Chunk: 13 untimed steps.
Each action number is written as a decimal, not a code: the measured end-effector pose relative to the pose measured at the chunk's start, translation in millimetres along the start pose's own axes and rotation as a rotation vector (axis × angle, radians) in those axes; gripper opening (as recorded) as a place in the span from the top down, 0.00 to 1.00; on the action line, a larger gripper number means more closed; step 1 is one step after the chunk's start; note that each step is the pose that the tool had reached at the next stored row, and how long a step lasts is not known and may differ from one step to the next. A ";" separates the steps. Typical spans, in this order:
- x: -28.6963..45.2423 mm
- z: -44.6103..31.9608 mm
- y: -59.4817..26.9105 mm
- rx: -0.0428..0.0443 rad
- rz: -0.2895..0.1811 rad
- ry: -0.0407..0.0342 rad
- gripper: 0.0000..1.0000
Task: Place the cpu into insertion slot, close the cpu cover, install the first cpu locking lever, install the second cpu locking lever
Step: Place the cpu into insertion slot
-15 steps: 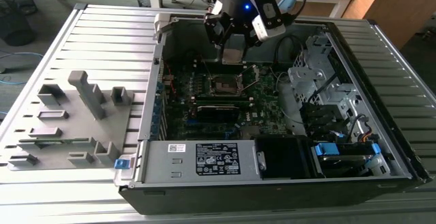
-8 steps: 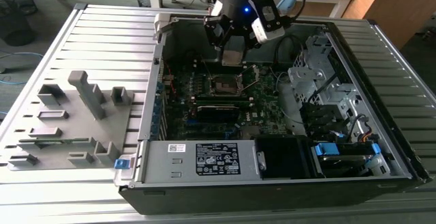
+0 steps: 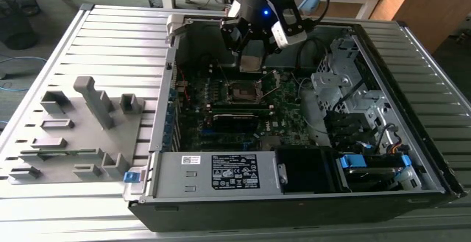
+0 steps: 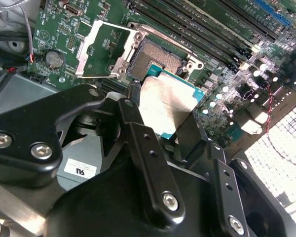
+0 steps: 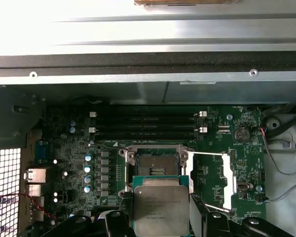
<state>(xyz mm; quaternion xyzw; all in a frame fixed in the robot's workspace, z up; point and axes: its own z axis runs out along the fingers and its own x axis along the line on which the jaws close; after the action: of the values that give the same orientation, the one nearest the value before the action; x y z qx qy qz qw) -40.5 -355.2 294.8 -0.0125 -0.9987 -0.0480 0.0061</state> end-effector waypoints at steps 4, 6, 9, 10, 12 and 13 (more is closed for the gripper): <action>0.0 1.1 -0.1 -0.0005 0.000 -0.0003 0.46; 0.0 1.8 -0.2 0.0001 0.000 0.0000 0.46; 0.0 1.8 -0.2 0.0002 0.000 0.0001 0.46; 0.0 1.9 -0.2 0.0001 0.000 0.0000 0.46; 0.0 1.9 -0.2 0.0000 0.000 0.0000 0.46; 0.0 2.0 -0.2 0.0000 0.000 0.0000 0.46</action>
<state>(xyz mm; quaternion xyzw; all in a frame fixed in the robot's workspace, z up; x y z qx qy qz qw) -40.5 -355.2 292.8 -0.0125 -0.9987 -0.0480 0.0062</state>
